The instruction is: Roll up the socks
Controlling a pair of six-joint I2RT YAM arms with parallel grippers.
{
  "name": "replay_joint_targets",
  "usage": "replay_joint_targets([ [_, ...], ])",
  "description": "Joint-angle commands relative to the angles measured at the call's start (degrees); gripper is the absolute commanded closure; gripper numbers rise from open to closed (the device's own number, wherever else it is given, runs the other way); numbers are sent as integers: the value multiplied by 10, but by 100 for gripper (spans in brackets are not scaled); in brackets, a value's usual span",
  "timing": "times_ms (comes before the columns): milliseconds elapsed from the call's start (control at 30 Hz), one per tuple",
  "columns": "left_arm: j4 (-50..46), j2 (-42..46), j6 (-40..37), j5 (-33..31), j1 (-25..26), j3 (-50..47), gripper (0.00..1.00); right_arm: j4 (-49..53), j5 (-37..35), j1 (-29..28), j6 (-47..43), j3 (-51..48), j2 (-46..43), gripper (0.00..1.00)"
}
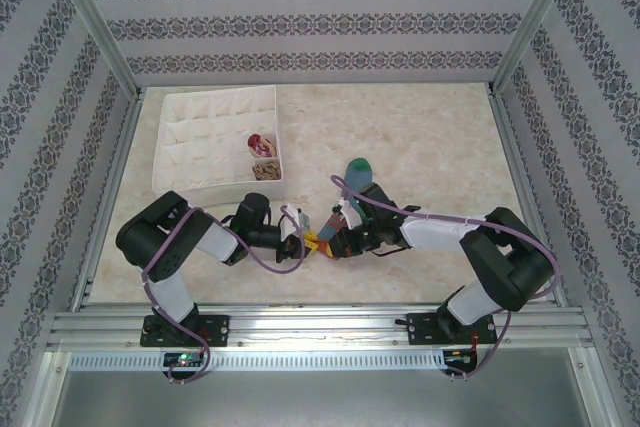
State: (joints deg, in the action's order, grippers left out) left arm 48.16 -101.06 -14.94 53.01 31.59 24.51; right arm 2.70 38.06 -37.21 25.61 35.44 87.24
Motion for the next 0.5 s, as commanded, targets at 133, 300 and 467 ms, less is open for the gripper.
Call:
replay_joint_targets([
  [133, -53, 21, 26, 16, 17, 31, 100, -16, -2, 7, 25, -17, -39, 75],
  [300, -234, 65, 19, -24, 40, 85, 100, -2, -45, 17, 48, -48, -117, 54],
  [467, -294, 78, 72, -37, 47, 114, 100, 15, -73, 32, 56, -93, -192, 53],
])
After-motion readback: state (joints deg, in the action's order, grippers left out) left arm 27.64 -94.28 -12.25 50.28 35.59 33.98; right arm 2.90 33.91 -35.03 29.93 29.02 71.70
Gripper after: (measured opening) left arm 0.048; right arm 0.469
